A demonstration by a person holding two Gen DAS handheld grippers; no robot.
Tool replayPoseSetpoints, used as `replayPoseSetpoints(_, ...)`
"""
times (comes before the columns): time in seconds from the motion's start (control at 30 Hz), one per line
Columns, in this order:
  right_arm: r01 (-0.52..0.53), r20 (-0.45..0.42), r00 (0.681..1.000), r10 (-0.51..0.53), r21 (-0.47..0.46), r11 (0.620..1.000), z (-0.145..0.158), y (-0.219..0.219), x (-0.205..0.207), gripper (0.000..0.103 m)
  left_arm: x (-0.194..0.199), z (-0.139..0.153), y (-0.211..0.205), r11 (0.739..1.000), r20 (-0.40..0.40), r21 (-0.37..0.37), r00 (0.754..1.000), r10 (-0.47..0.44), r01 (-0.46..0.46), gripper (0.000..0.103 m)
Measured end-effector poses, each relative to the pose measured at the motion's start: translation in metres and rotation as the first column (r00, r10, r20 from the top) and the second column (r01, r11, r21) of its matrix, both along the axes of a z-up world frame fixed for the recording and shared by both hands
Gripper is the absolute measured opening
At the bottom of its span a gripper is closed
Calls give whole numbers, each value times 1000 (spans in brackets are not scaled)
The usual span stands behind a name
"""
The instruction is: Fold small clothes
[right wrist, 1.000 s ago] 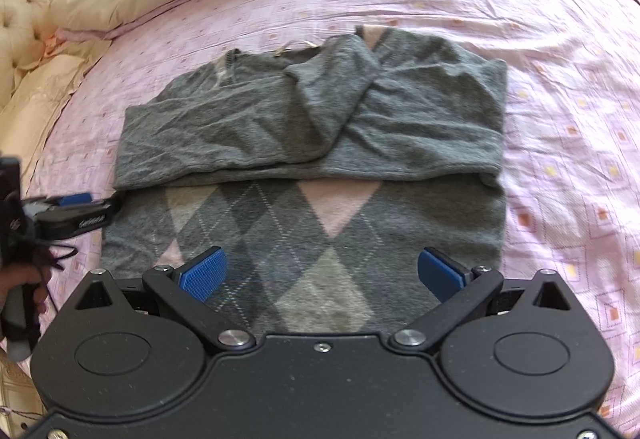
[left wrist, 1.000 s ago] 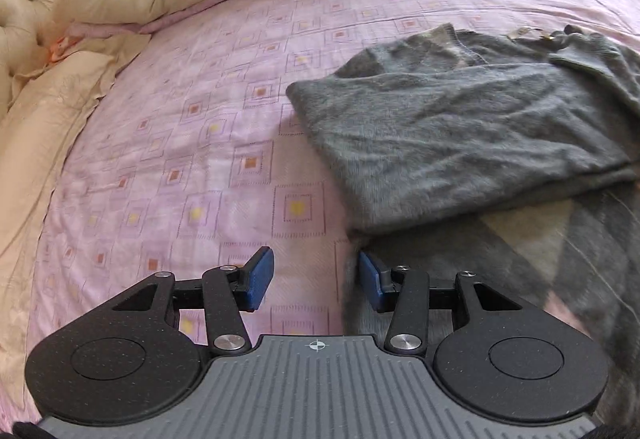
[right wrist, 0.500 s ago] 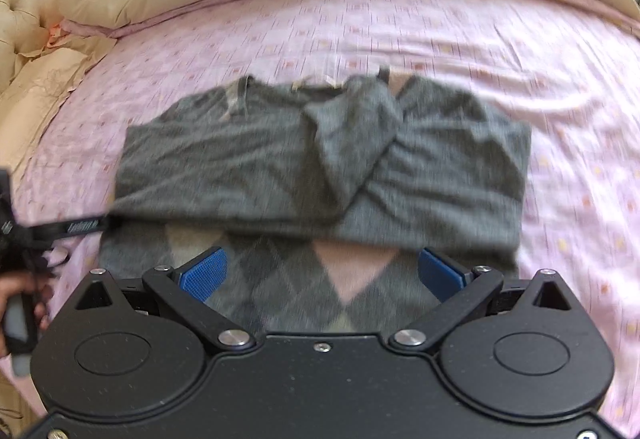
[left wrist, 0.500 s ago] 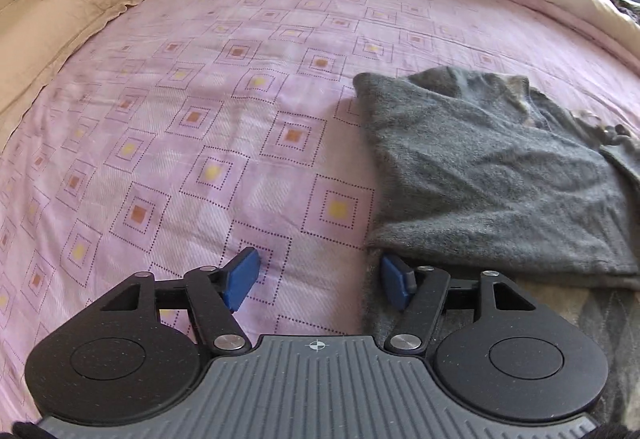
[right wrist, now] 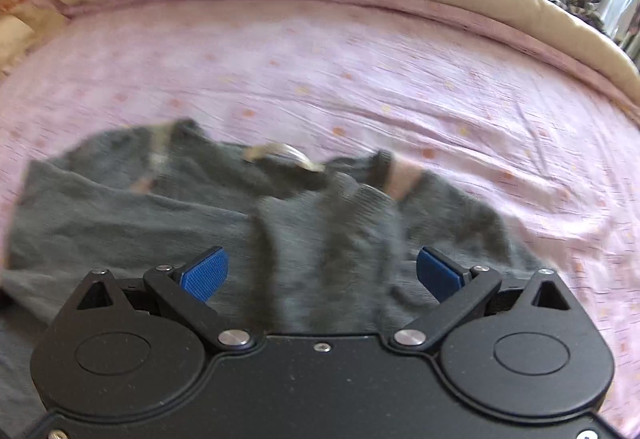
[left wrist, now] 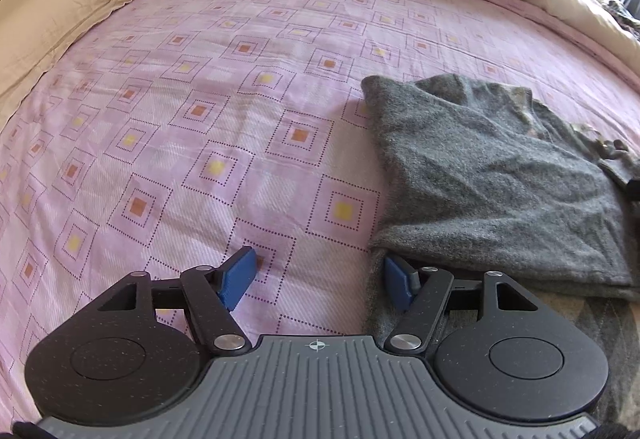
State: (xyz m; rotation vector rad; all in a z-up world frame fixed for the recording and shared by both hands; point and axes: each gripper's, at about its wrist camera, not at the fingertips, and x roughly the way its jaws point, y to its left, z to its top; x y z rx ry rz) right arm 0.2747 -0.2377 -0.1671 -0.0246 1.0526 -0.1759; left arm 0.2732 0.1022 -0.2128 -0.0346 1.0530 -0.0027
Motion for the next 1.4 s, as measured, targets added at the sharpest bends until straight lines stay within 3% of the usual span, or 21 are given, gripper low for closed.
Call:
replayPoseSetpoints(0.1, 129, 7, 992, -129, -45, 991, 0, -25, -16, 99, 0, 0, 1, 1000, -1, -3, 1000, -1, 1, 67)
replayPoseSetpoints(0.17, 244, 12, 970, -244, -37, 969, 3, -50, -35, 99, 0, 0, 1, 1000, 1, -2, 1000, -7, 7, 67)
replayPoseSetpoints(0.3, 451, -18, 892, -452, -28, 892, 6, -98, -83, 99, 0, -1, 0, 1000, 5, 3, 1000, -12, 12, 68)
replayPoseSetpoints(0.4, 529, -25, 848, -529, -3, 849, 10, -118, -112, 99, 0, -1, -1, 1000, 5, 8, 1000, -20, 20, 69)
replayPoseSetpoints(0.5, 518, 24, 854, -519, 49, 854, 20, -119, -125, 99, -1, -1, -2, 999, 6, 14, 999, -36, 35, 69)
replayPoseSetpoints(0.6, 431, 66, 896, -439, 111, 896, 23, -108, -117, 99, 0, -1, -2, 999, 4, 16, 999, -42, 42, 70)
replayPoseSetpoints(0.67, 363, 69, 925, -374, 130, 923, 22, -96, -100, 93, 1, -1, -2, 999, 0, 18, 999, -40, 40, 70)
replayPoseSetpoints(0.77, 287, 54, 954, -295, 124, 950, 19, -78, -74, 75, 1, -1, -2, 1000, -4, 13, 1000, -27, 28, 70)
replayPoseSetpoints(1.0, 189, 3, 982, -189, 78, 979, 0, -45, -30, 73, 3, -2, 0, 1000, -17, -2, 1000, -22, 22, 70)
replayPoseSetpoints(1.1, 248, -57, 968, -246, 33, 968, -11, -49, -31, 62, 3, -3, 0, 1000, -17, 1, 1000, -26, 26, 70)
replayPoseSetpoints(1.23, 423, -88, 905, -416, 67, 904, -12, -76, -67, 62, 3, -3, 0, 1000, -16, 2, 999, -28, 28, 71)
replayPoseSetpoints(1.4, 531, -91, 847, -524, 104, 841, -2, -101, -120, 63, 2, -4, -1, 999, -6, 14, 999, -44, 44, 73)
